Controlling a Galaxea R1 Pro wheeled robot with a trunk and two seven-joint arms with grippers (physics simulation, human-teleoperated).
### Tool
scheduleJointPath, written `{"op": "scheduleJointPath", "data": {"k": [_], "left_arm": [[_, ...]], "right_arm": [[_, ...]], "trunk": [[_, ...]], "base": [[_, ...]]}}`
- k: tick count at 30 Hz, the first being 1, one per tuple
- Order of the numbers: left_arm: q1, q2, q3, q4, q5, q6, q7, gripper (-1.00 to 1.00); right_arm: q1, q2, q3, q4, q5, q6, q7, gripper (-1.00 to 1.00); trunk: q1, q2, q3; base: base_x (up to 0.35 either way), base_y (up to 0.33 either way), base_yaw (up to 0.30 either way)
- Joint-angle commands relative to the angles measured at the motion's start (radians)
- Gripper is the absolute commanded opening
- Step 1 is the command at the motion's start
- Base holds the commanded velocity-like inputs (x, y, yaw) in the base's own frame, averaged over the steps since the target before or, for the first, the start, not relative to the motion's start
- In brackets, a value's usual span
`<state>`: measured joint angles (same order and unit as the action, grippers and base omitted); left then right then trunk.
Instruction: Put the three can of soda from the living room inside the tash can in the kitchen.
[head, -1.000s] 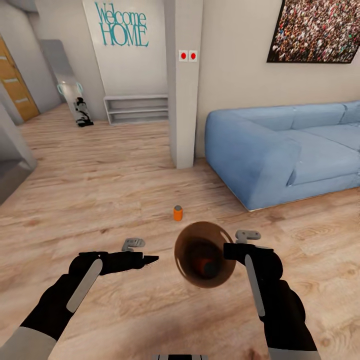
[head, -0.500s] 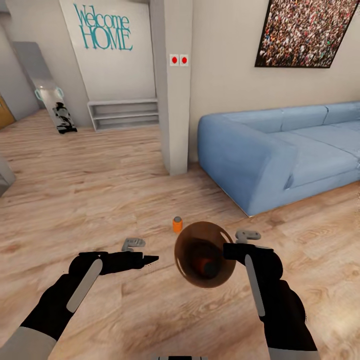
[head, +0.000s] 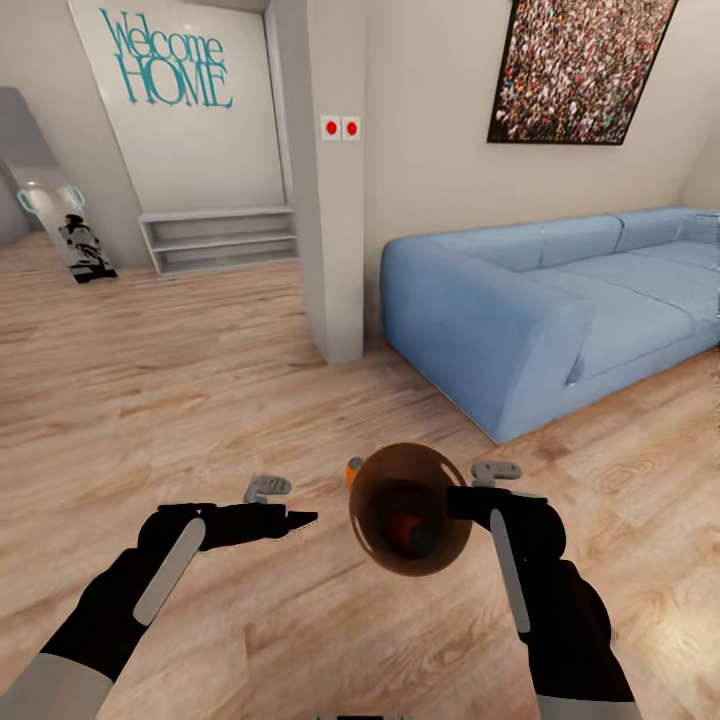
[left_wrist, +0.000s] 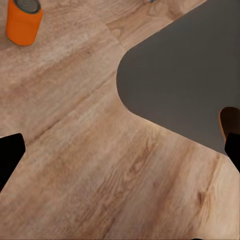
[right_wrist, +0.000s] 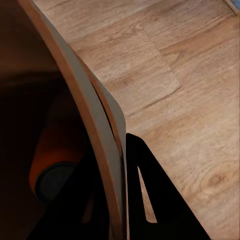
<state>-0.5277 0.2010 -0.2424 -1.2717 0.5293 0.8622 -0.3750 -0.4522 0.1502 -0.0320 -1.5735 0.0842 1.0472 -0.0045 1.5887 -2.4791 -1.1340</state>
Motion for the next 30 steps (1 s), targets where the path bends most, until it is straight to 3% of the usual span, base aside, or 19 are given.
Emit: {"op": "scheduleJointPath", "data": {"k": [1, 8, 22, 30], "left_arm": [[0.000, 0.000, -0.001, 0.000, 0.000, 0.000, 0.000, 1.00], [0.000, -0.003, -0.001, 0.000, -0.002, -0.001, 0.003, 1.00], [0.000, -0.009, -0.003, 0.002, -0.005, -0.003, 0.008, 1.00], [0.000, -0.009, -0.003, 0.003, -0.005, -0.003, 0.007, 1.00]], "right_arm": [[0.000, 0.000, 0.000, 0.000, -0.020, 0.000, 0.003, -1.00], [0.000, 0.000, 0.000, 0.000, -0.020, 0.000, 0.003, -1.00], [0.000, 0.000, 0.001, 0.000, -0.020, 0.000, 0.003, -1.00], [0.000, 0.000, 0.001, 0.000, -0.020, 0.000, 0.003, -1.00]], "trunk": [[0.000, 0.000, 0.001], [0.000, 0.000, 0.008], [0.000, 0.000, 0.009], [0.000, 0.000, 0.009]], "base": [[0.258, 0.273, -0.180], [0.258, 0.164, -0.147], [0.102, 0.006, -0.009], [0.298, 0.000, 0.000]]}}
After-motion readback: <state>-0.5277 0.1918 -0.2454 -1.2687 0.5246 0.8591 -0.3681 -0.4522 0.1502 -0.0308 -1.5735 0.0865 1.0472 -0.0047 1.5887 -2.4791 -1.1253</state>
